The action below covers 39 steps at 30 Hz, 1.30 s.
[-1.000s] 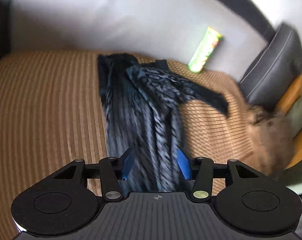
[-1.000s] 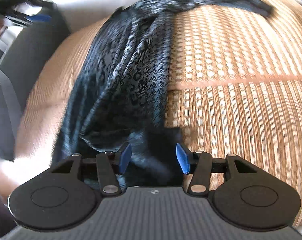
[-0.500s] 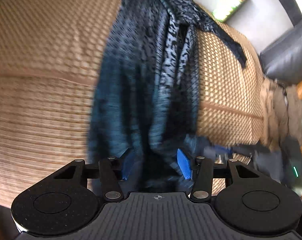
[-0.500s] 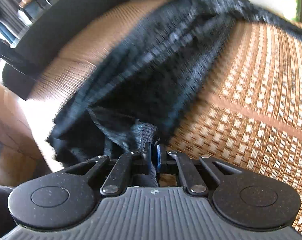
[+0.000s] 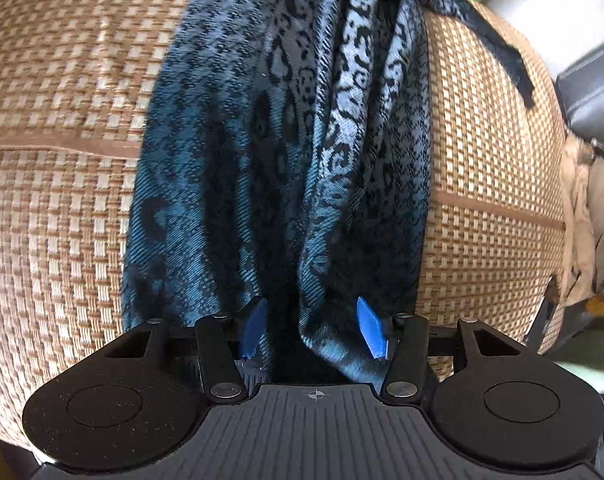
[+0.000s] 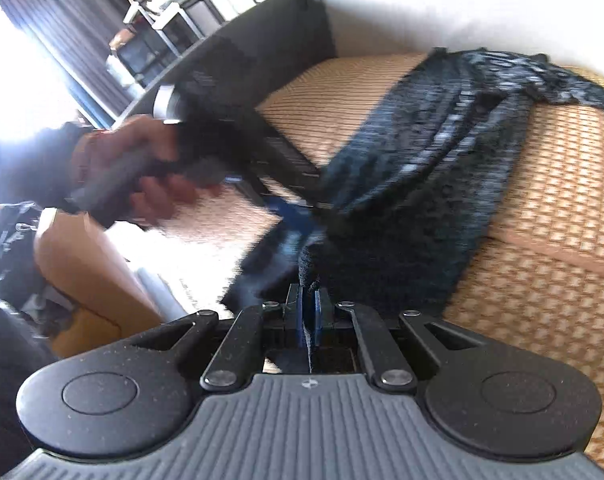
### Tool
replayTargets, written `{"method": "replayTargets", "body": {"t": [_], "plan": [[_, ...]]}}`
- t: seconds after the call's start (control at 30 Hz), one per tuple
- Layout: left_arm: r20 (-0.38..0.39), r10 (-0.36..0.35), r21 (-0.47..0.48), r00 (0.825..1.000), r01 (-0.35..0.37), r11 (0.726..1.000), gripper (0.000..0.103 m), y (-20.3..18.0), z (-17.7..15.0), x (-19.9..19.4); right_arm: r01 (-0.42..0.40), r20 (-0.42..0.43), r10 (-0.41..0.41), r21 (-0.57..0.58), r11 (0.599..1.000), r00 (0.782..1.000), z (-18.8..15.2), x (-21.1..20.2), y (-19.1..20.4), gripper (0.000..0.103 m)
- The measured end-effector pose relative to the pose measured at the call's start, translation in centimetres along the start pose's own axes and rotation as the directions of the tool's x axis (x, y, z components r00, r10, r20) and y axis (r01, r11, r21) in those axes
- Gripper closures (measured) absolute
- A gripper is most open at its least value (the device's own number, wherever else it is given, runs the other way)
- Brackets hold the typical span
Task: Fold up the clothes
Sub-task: 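Fold the held garment over itself with both grippers toward the seat front, then open both grippers and lift them off the folded garment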
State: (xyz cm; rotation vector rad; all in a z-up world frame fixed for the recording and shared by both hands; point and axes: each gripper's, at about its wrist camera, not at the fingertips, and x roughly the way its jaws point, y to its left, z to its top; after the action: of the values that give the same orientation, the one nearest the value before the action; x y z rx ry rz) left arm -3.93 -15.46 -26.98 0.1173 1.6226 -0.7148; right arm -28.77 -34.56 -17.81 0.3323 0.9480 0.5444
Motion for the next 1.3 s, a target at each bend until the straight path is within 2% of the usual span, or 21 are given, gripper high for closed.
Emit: {"method": "replayTargets", "body": {"t": [0.03,0.07,0.13,0.23,0.33,0.4,0.43,0.5,0.57,0.63,0.7,0.83,1.0,1.17,1.3], "plan": [[0.0,0.005,0.019,1.0,-0.005,1.0,0.095,-0.2,0.0,0.2,-0.015,-0.003,0.015,0.002,1.0,1.0,0.0,0.3,0.7,0.097],[0.006,0.007,0.038,1.0,-0.007,0.999,0.103,-0.3,0.2,0.2,-0.03,-0.01,0.03,0.008,1.0,0.999,-0.2,0.9,1.3,0.097],[0.02,0.009,0.077,1.0,-0.01,0.997,0.103,-0.5,0.4,0.2,-0.053,-0.031,0.054,0.022,0.998,0.998,-0.6,2.3,2.3,0.096],[0.025,0.081,0.173,0.996,-0.084,0.981,0.103,-0.5,0.2,0.6,-0.053,-0.105,0.058,0.052,0.997,0.993,-1.9,5.5,3.3,0.091],[0.018,0.108,0.205,0.994,-0.109,0.973,0.103,0.4,-0.1,1.1,-0.036,-0.21,0.053,0.088,0.995,0.976,-3.5,8.2,3.6,0.088],[0.019,0.103,0.206,0.994,-0.105,0.973,0.102,1.1,-0.3,1.2,-0.021,-0.232,0.048,0.115,0.993,0.972,-4.1,8.4,3.6,0.078],[0.022,0.087,0.194,0.996,-0.09,0.977,0.091,1.5,-0.3,1.0,-0.006,-0.217,0.035,0.133,0.991,0.976,-4.3,7.9,3.4,0.077],[0.035,0.065,0.172,0.997,-0.07,0.983,0.076,2.2,-0.4,0.8,0.062,-0.16,-0.031,0.188,0.98,0.987,-4.4,6.5,2.6,0.064],[0.039,0.046,0.158,0.998,-0.052,0.986,0.074,2.7,-0.1,0.7,0.166,-0.121,-0.138,0.27,0.948,0.983,-4.4,5.4,1.0,0.053],[0.043,0.028,0.149,0.999,-0.034,0.988,0.074,3.0,0.2,0.5,0.264,-0.128,-0.234,0.326,0.908,0.964,-4.2,5.1,-0.9,0.053],[0.048,0.011,0.149,0.999,-0.018,0.989,0.072,3.2,0.5,0.0,0.316,-0.138,-0.285,0.337,0.887,0.948,-3.7,5.2,-2.1,0.053],[0.068,-0.038,0.152,0.997,0.027,0.988,0.065,3.2,1.9,-1.5,0.334,-0.081,-0.327,0.353,0.874,0.941,-0.3,4.6,-2.7,0.053],[0.147,-0.072,0.152,0.987,0.05,0.987,0.059,2.3,5.3,-3.8,0.351,0.024,-0.387,0.374,0.858,0.922,6.0,2.2,-4.6,0.053],[0.248,-0.044,0.124,0.968,0.014,0.992,0.054,0.1,10.5,-4.6,0.321,0.147,-0.409,0.41,0.854,0.9,12.4,0.3,-8.8,0.053],[0.287,0.013,0.107,0.958,-0.046,0.993,0.053,-1.7,13.3,-3.1,0.322,0.174,-0.403,0.362,0.875,0.898,17.3,1.3,-13.7,0.053]]}}
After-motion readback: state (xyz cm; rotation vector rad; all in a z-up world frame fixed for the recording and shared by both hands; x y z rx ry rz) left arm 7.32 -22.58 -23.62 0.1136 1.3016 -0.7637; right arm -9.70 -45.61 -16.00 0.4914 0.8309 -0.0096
